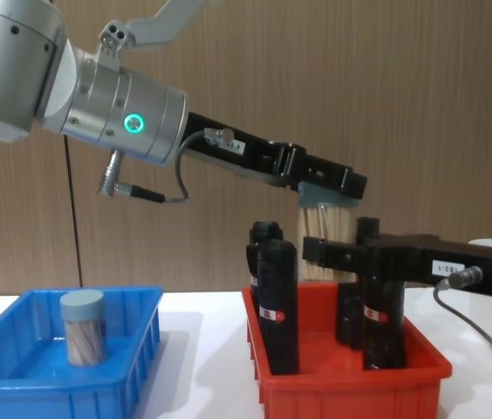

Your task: Pick the cotton swabs from the blue box and place them into the white box.

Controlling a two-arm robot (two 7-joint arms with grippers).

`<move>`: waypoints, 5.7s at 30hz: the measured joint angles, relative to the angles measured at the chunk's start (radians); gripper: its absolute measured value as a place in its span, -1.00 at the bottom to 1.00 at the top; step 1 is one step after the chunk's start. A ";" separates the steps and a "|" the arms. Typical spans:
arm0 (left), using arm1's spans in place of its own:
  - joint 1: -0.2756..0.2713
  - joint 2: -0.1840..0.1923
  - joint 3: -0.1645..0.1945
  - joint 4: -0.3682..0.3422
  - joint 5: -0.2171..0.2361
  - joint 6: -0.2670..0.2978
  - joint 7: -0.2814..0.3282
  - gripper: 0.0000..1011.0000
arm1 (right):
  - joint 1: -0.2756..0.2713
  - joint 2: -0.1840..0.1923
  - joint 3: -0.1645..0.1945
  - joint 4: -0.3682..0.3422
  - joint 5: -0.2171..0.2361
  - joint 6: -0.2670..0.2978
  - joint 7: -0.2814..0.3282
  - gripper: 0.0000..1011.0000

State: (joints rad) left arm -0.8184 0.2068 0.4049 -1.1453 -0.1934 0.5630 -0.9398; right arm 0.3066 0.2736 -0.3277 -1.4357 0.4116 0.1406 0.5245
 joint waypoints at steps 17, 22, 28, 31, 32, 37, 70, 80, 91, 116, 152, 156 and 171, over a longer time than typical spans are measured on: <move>0.000 0.000 0.000 0.000 -0.001 0.000 0.000 0.98 | -0.005 -0.003 0.005 0.034 0.021 -0.065 -0.078 0.32; 0.000 0.000 0.000 0.000 -0.001 0.000 0.000 0.98 | -0.009 -0.001 0.010 0.039 0.032 -0.090 -0.105 0.32; 0.000 0.000 0.000 0.000 -0.001 0.000 -0.001 0.98 | -0.019 0.006 0.021 0.045 0.050 -0.123 -0.142 0.32; 0.000 0.000 0.000 0.000 -0.001 0.000 -0.001 0.98 | -0.022 0.009 0.025 0.046 0.056 -0.133 -0.153 0.32; 0.000 0.000 0.000 0.000 -0.001 0.000 -0.001 0.98 | -0.024 0.011 0.028 0.047 0.061 -0.138 -0.160 0.32; 0.000 0.000 0.000 0.000 -0.001 0.000 -0.001 0.98 | -0.031 0.020 0.039 0.049 0.071 -0.158 -0.186 0.32; 0.000 0.000 0.000 0.000 0.000 0.000 -0.001 0.98 | -0.020 0.095 0.148 0.103 0.070 -0.236 -0.358 0.32; 0.000 0.000 0.000 0.000 -0.001 0.000 -0.001 0.98 | 0.001 0.106 0.169 0.154 0.042 -0.228 -0.389 0.32; 0.000 0.000 0.000 0.000 -0.001 0.000 -0.001 0.98 | 0.017 0.108 0.181 0.203 0.033 -0.219 -0.402 0.32; 0.000 0.000 0.000 0.000 -0.001 0.000 -0.001 0.98 | 0.031 0.104 0.194 0.244 0.033 -0.228 -0.406 0.98; 0.155 0.047 0.013 -0.128 -0.002 -0.145 0.246 0.98 | -0.122 0.086 0.155 -0.005 -0.034 -0.178 -0.425 0.98; 0.186 0.056 0.016 -0.154 -0.003 -0.176 0.297 0.98 | -0.151 0.083 0.147 -0.054 -0.048 -0.167 -0.430 0.98; 0.310 0.094 0.027 -0.256 -0.005 -0.293 0.495 0.98 | -0.272 0.070 0.114 -0.252 -0.103 -0.123 -0.451 0.98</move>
State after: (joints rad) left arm -0.5085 0.3007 0.4321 -1.4017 -0.1980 0.2705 -0.4451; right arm 0.0342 0.3431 -0.2133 -1.6880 0.3089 0.0174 0.0738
